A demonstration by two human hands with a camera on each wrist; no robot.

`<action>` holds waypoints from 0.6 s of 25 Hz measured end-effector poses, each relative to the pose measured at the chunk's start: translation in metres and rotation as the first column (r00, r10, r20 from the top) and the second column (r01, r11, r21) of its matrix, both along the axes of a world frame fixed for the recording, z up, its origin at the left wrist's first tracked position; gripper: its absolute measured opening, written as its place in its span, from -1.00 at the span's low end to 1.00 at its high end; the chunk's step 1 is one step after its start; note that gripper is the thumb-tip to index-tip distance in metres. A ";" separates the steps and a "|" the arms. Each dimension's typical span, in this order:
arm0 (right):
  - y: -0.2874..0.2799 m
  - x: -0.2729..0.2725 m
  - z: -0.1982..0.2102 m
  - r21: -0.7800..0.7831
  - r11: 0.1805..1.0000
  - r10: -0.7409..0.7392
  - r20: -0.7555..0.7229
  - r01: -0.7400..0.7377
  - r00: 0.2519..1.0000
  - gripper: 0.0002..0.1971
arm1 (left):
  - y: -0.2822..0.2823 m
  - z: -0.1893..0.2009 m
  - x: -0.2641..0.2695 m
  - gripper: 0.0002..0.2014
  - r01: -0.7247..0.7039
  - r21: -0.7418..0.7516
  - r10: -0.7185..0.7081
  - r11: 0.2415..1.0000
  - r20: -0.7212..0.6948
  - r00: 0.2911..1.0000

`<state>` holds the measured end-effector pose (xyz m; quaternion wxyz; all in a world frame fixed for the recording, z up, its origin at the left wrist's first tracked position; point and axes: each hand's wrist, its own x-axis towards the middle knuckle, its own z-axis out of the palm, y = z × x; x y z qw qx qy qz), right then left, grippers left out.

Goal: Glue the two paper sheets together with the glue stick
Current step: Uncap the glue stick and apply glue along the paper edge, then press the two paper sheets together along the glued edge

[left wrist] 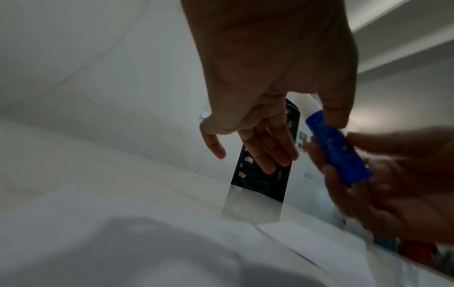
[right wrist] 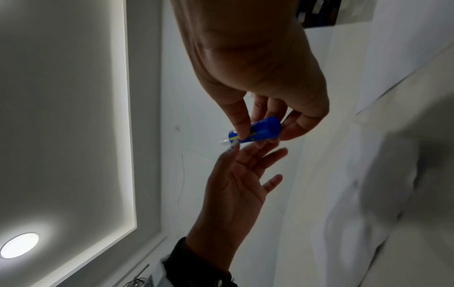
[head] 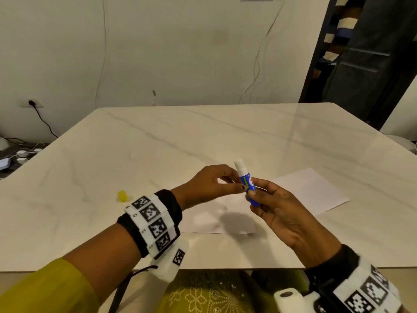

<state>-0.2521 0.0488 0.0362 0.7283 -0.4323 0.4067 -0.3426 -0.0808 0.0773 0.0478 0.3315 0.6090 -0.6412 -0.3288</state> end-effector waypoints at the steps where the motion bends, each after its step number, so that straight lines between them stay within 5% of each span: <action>1: 0.003 0.009 0.001 -0.019 1.000 0.014 0.024 -0.014 1.000 -0.76 | 0.005 0.005 0.004 -0.88 -0.025 0.007 0.026 1.000 -0.128 0.991; 5: 0.015 0.049 0.004 -0.098 0.994 0.053 0.027 -0.051 0.998 -0.72 | 0.026 0.005 0.028 -0.92 -0.165 -0.024 0.150 0.986 -0.311 0.939; 9: 0.005 0.052 0.010 -0.167 0.940 0.261 -0.213 -0.299 0.941 -0.72 | 0.048 0.008 0.074 -0.91 -0.415 -0.090 0.361 0.905 -0.353 0.863; 11: -0.017 0.035 0.014 -0.222 0.915 0.241 -0.369 -0.337 0.898 -0.80 | 0.062 0.010 0.113 -0.89 -0.568 -0.121 0.520 0.814 -0.282 0.806; 15: -0.076 0.003 0.012 -0.320 0.918 -0.021 -0.628 -0.233 0.778 -0.78 | 0.089 -0.009 0.181 -0.88 -0.749 -0.128 0.759 0.650 0.139 0.636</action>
